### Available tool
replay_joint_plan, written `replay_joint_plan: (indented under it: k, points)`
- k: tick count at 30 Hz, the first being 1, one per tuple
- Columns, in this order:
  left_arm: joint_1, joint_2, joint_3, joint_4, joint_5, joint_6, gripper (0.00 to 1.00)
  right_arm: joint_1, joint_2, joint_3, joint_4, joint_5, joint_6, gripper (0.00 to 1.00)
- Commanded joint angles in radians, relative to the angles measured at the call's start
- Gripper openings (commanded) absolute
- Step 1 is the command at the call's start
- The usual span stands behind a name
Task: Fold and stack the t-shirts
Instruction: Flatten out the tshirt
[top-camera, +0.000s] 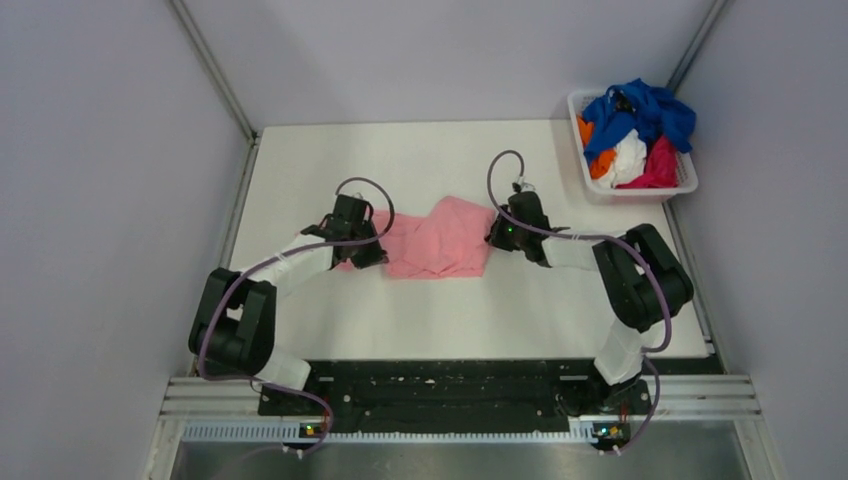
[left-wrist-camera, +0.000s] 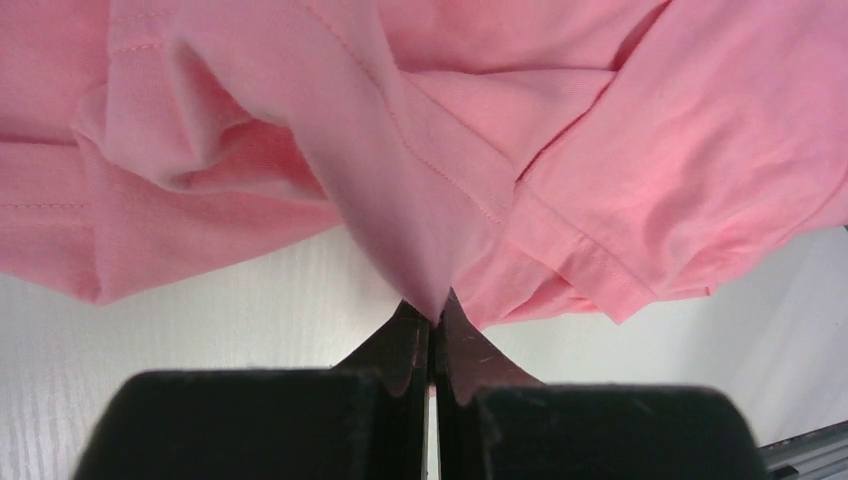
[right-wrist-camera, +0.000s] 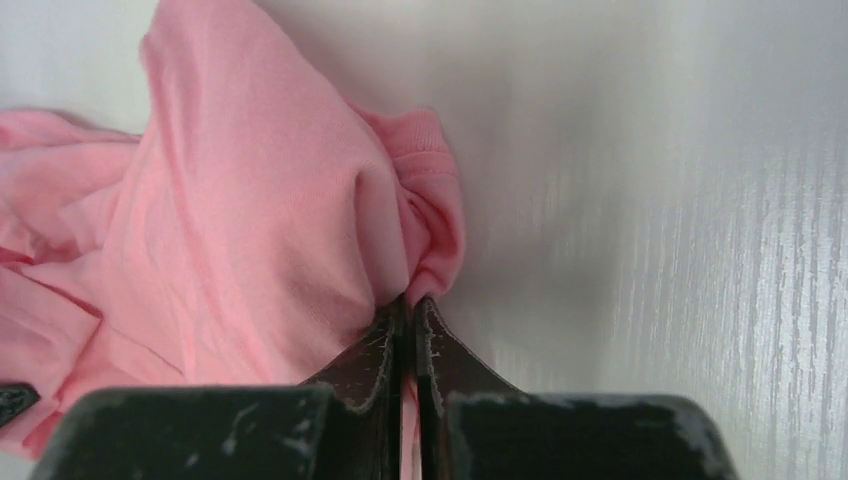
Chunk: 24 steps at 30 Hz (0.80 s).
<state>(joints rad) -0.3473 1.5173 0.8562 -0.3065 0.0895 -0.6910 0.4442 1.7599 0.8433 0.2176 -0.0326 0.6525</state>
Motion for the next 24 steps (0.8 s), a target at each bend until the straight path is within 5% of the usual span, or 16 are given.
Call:
replay_joint_plan:
  k: [1,14,19,24]
  points:
    - [-0.001,-0.099,0.014,0.03,-0.007,-0.003,0.0,0.013,-0.076,0.03,-0.019,0.052,-0.019,0.0]
    - [0.002,-0.533,0.048,0.104,-0.142,0.022,0.0,0.01,-0.648,0.015,-0.27,0.58,-0.207,0.0]
    - [0.003,-0.683,0.084,0.136,-0.273,0.052,0.0,0.01,-0.825,0.039,-0.227,0.547,-0.266,0.0]
    - [0.008,-0.647,0.183,0.166,-0.331,0.089,0.0,0.01,-0.853,0.152,-0.196,0.456,-0.348,0.0]
